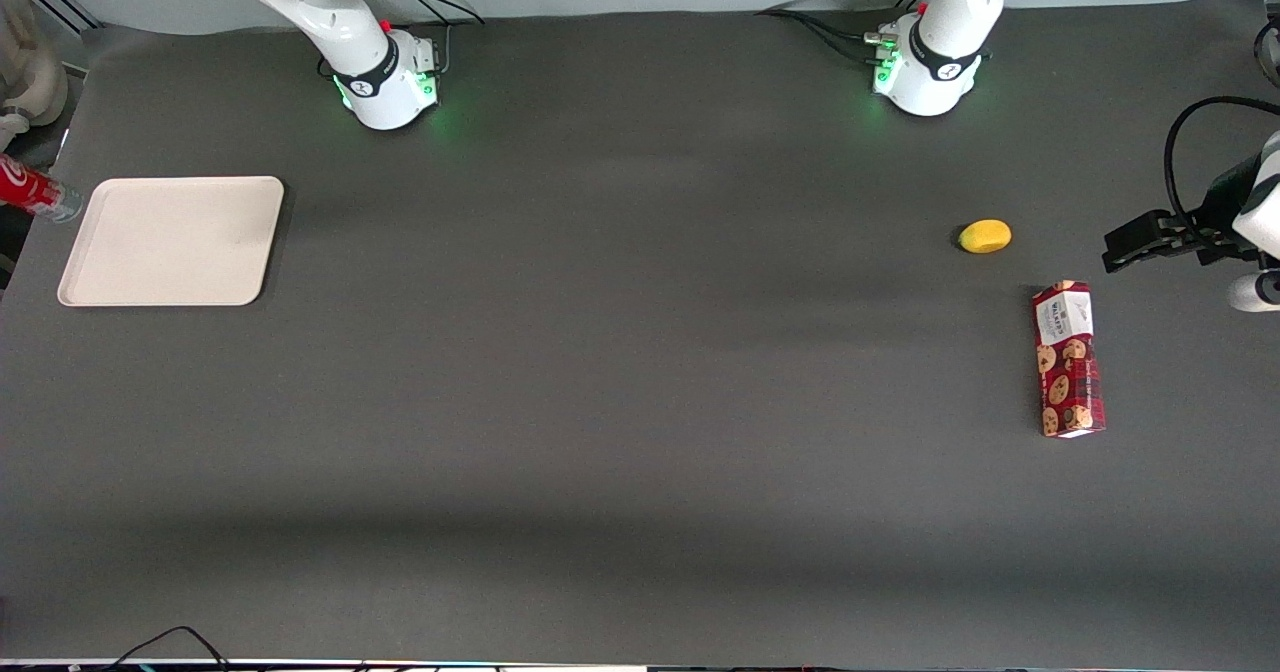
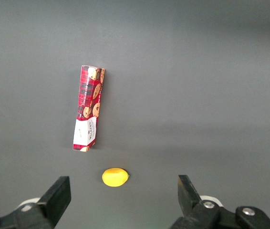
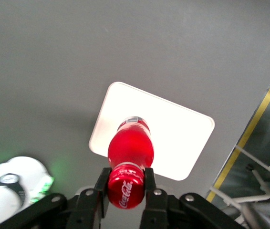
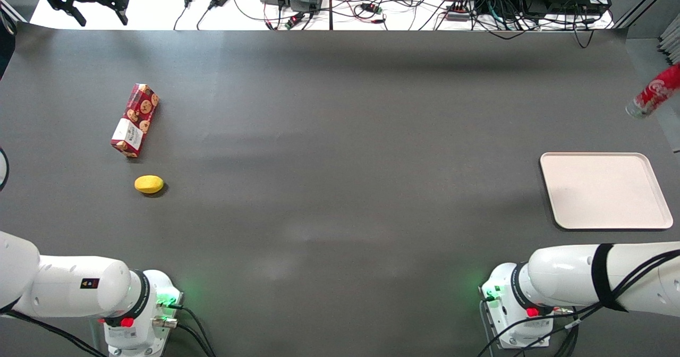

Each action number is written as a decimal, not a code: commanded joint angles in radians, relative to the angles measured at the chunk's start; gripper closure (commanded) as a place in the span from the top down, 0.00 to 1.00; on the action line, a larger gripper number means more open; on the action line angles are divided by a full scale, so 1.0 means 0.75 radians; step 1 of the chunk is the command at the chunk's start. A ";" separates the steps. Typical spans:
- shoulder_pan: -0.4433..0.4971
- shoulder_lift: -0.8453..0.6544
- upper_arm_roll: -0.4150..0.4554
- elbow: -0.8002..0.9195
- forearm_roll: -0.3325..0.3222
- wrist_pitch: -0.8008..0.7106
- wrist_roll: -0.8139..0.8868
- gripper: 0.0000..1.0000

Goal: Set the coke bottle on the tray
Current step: 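Carry the bottle with the right gripper over the white tray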

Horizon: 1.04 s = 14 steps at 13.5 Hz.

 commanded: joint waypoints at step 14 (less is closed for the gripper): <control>-0.465 0.487 -0.212 -0.433 0.394 1.004 -1.002 0.00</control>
